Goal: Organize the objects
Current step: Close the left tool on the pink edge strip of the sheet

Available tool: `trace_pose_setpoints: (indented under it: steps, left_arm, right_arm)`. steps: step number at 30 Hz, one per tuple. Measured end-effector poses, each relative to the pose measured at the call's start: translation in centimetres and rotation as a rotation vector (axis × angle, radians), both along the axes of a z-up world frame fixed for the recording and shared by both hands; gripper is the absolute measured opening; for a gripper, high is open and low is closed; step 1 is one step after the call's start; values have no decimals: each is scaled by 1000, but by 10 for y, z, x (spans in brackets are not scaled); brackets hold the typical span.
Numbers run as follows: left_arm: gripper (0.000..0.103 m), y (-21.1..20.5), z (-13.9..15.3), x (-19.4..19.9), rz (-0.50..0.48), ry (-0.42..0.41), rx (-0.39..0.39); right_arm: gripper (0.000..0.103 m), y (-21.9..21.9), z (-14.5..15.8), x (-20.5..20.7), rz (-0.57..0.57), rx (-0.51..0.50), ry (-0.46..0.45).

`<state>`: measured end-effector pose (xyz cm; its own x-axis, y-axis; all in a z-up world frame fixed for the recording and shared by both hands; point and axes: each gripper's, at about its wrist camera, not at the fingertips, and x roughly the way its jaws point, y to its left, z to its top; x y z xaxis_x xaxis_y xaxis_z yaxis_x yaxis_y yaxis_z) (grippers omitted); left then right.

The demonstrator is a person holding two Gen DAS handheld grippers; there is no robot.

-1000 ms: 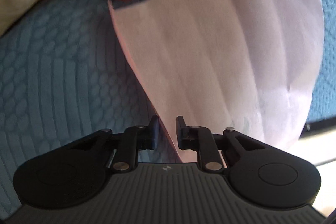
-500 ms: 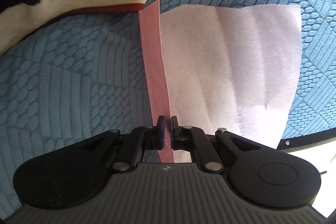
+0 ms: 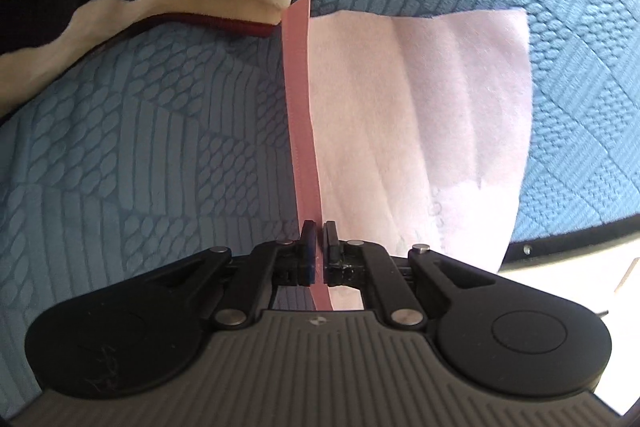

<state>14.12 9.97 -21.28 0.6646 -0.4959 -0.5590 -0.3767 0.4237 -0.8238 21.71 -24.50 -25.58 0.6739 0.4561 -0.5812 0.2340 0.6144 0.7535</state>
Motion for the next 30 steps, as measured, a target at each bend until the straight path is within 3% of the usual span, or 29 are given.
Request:
trace_pose_setpoints:
  steps: [10,15,23,28,30]
  left_arm:
    - [3,-9,8,-18,-4,-6,12]
    - [3,-17,8,-34,-1,-7,30]
    - [2,-17,7,-42,4,-27,51]
    - [2,-17,4,-47,12,-28,57]
    - [2,-16,4,-50,20,-28,57]
  right_arm:
    - [58,9,-18,-3,-4,44,38]
    - [49,6,-27,-4,-58,53,100]
    - [50,13,-40,-29,-1,253,183]
    - [50,22,-43,-49,34,286,197]
    - [56,24,-42,-51,22,292,184]
